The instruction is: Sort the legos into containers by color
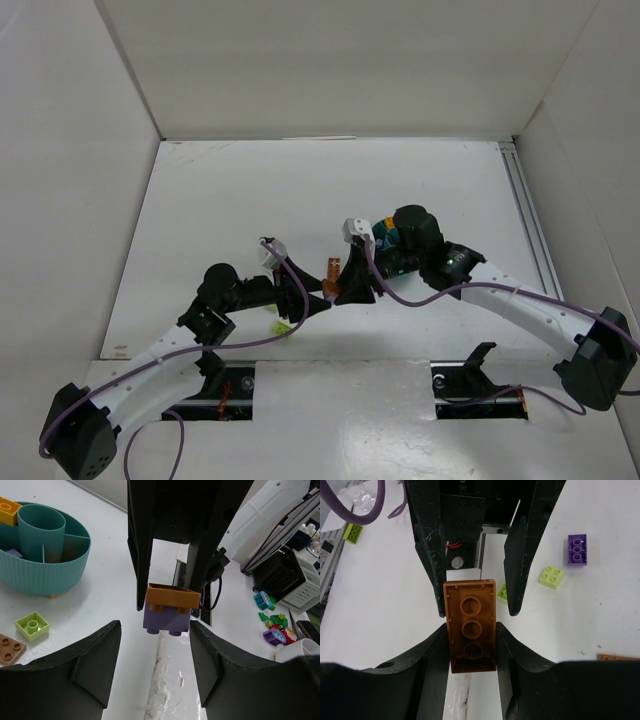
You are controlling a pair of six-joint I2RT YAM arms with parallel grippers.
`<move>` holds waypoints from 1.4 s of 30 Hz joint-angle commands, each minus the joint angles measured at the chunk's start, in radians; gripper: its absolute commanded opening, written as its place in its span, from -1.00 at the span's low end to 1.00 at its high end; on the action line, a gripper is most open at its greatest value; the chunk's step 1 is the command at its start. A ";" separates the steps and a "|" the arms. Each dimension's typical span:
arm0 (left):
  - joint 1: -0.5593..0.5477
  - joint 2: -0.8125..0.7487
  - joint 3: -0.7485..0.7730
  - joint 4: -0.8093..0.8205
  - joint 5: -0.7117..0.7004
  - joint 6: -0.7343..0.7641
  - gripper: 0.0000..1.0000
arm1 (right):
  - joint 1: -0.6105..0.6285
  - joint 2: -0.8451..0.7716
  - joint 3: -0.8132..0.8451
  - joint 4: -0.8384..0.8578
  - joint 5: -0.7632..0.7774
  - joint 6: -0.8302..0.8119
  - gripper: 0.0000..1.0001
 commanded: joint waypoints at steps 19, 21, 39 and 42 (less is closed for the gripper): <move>-0.006 0.013 0.059 0.101 0.002 -0.020 -0.07 | 0.029 0.032 0.057 0.108 -0.015 0.005 -0.55; -0.006 0.013 0.059 0.101 0.002 -0.020 -0.16 | 0.038 0.032 0.048 0.108 -0.015 -0.005 -0.55; -0.006 0.002 0.050 0.035 -0.074 -0.020 -1.00 | 0.029 0.032 0.070 -0.108 0.097 -0.126 -0.37; -0.006 -0.022 0.029 -0.031 -0.134 -0.029 -1.00 | -0.005 -0.023 0.094 -0.183 0.125 -0.172 -0.37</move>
